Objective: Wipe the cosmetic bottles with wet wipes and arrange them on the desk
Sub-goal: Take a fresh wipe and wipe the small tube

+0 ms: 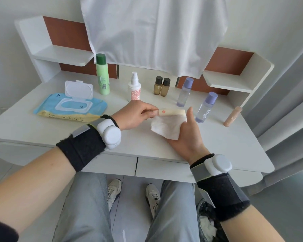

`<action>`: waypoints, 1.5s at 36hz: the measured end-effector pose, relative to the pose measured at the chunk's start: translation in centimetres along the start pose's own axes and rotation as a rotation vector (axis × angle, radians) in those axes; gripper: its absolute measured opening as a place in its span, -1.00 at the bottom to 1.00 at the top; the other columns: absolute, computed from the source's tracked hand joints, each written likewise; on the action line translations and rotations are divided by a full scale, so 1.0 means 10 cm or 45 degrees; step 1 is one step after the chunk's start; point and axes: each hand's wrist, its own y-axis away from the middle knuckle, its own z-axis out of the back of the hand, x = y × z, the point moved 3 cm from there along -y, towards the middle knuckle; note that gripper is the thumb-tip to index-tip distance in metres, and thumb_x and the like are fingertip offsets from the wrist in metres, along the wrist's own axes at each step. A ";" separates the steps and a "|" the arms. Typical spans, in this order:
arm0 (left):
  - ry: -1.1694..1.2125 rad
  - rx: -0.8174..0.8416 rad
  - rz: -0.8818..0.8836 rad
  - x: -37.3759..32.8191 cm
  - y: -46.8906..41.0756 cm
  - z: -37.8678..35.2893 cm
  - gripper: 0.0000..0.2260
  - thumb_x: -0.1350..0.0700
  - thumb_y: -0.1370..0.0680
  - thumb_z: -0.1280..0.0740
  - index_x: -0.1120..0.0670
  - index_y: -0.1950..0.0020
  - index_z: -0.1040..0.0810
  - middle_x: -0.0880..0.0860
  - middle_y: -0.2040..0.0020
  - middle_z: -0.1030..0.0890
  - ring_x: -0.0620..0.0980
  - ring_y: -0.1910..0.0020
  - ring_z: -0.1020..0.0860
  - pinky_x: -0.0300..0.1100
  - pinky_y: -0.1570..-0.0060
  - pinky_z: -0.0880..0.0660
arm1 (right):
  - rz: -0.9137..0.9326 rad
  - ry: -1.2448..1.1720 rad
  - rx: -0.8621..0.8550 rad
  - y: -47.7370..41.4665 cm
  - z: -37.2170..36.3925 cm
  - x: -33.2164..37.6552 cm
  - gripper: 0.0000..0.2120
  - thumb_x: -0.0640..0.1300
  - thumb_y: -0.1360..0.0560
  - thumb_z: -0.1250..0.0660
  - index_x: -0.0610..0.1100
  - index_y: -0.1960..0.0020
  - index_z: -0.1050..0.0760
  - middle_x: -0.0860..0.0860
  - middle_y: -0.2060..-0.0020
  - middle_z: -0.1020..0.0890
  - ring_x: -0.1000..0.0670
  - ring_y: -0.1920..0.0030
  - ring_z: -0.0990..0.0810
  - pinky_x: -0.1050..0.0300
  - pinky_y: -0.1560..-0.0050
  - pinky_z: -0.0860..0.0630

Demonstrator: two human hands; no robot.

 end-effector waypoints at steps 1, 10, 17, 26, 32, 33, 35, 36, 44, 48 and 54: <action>-0.010 0.009 0.007 0.01 0.01 0.01 -0.79 0.11 -0.62 -0.26 0.12 -0.15 -0.62 0.18 0.13 -0.63 -0.03 0.28 -0.46 -0.11 0.15 -0.46 | -0.001 -0.009 0.005 0.00 0.00 0.01 -0.26 0.33 -0.59 0.11 -0.25 -0.31 -0.46 -0.19 -0.21 -0.61 -0.13 -0.28 -0.55 -0.04 -0.29 -0.42; -0.005 -0.179 0.057 0.12 0.04 0.12 -0.83 0.12 -0.61 -0.26 0.10 -0.10 -0.62 0.16 0.17 -0.62 0.02 0.28 -0.53 -0.13 0.13 -0.47 | -0.022 -0.088 -0.133 -0.01 0.08 0.08 -0.35 0.29 -0.62 0.06 -0.21 -0.27 -0.47 -0.15 -0.16 -0.65 -0.12 -0.26 -0.56 -0.03 -0.26 -0.44; 0.244 -0.425 0.126 0.19 0.06 0.17 -0.83 0.22 -0.62 -0.23 0.09 -0.14 -0.57 0.00 0.17 -0.56 -0.16 0.31 -0.50 -0.36 0.29 -0.50 | 0.006 -0.068 -0.129 0.00 0.11 0.11 -0.57 0.10 -0.67 -0.01 -0.17 -0.23 -0.50 -0.13 -0.10 -0.65 -0.15 -0.21 -0.57 -0.10 -0.36 -0.39; 0.366 -0.432 -0.008 0.00 0.10 0.09 -0.83 0.17 -0.57 -0.34 0.06 -0.15 -0.61 -0.13 0.18 -0.59 -0.27 0.28 -0.53 -0.33 0.13 -0.53 | -0.002 -0.015 -0.120 -0.01 0.06 0.07 -0.34 0.27 -0.63 0.07 -0.20 -0.45 -0.34 -0.18 -0.35 -0.50 -0.13 -0.29 -0.55 0.01 -0.17 -0.51; 0.315 -0.672 0.007 -0.19 0.22 -0.12 -0.85 0.15 -0.51 -0.42 0.10 -0.06 -0.66 -0.17 0.18 -0.62 -0.16 0.21 -0.57 -0.35 0.11 -0.51 | 0.043 -0.021 -0.158 -0.08 0.06 0.02 -0.22 0.38 -0.57 0.15 -0.17 -0.48 -0.31 -0.15 -0.37 -0.50 -0.12 -0.39 -0.45 -0.04 -0.46 -0.26; 0.326 -0.685 0.010 -0.23 0.24 -0.18 -0.86 0.15 -0.50 -0.43 0.10 -0.04 -0.66 -0.20 0.19 -0.61 -0.13 0.21 -0.57 -0.33 0.12 -0.52 | 0.061 -0.037 -0.181 -0.09 0.07 0.01 -0.21 0.38 -0.56 0.16 -0.18 -0.49 -0.30 -0.17 -0.37 -0.49 -0.13 -0.40 -0.44 -0.06 -0.48 -0.23; 0.373 -0.689 0.031 -0.28 0.27 -0.29 -0.88 0.16 -0.50 -0.43 0.10 -0.03 -0.66 -0.22 0.19 -0.60 -0.12 0.21 -0.58 -0.31 0.12 -0.52 | 0.100 -0.055 -0.198 -0.10 0.05 0.05 -0.20 0.37 -0.57 0.16 -0.22 -0.47 -0.32 -0.20 -0.35 -0.50 -0.15 -0.39 -0.45 -0.08 -0.49 -0.21; 0.408 -0.686 0.052 -0.29 0.28 -0.34 -0.88 0.16 -0.50 -0.43 0.10 -0.03 -0.65 -0.20 0.19 -0.61 -0.11 0.21 -0.58 -0.31 0.11 -0.53 | 0.096 -0.088 -0.184 -0.08 0.03 0.05 -0.21 0.36 -0.58 0.13 -0.23 -0.45 -0.34 -0.20 -0.34 -0.51 -0.15 -0.38 -0.46 -0.09 -0.49 -0.20; 0.445 -0.602 0.053 -0.40 0.30 -0.55 -0.90 0.16 -0.50 -0.43 0.18 0.07 -0.57 -0.04 0.20 -0.65 -0.12 0.22 -0.60 -0.19 0.12 -0.57 | 0.204 0.187 -0.146 -0.14 0.03 -0.05 -0.73 0.09 -0.63 -0.14 0.20 -0.32 -0.38 0.28 0.05 -0.65 -0.18 -0.07 -0.58 0.16 -0.16 -0.41; 0.319 -0.555 -0.008 -0.42 0.29 -0.60 -0.87 0.20 -0.48 -0.41 0.15 0.14 -0.47 -0.03 0.25 -0.59 -0.05 0.28 -0.54 -0.14 0.23 -0.51 | 0.158 0.093 -0.173 -0.15 0.00 0.02 -0.15 0.38 -0.58 0.19 -0.30 -0.40 -0.38 -0.21 -0.02 -0.63 -0.14 -0.02 -0.64 0.07 0.01 -0.57; 0.150 -0.493 -0.068 -0.43 0.29 -0.61 -0.81 0.22 -0.50 -0.39 0.06 0.12 -0.37 -0.04 0.17 -0.55 -0.03 0.25 -0.47 -0.19 0.22 -0.42 | 0.181 -0.035 -0.053 -0.14 -0.04 -0.01 -0.16 0.39 -0.57 0.15 -0.29 -0.35 -0.42 -0.24 -0.07 -0.53 -0.17 -0.07 -0.49 0.00 -0.09 -0.44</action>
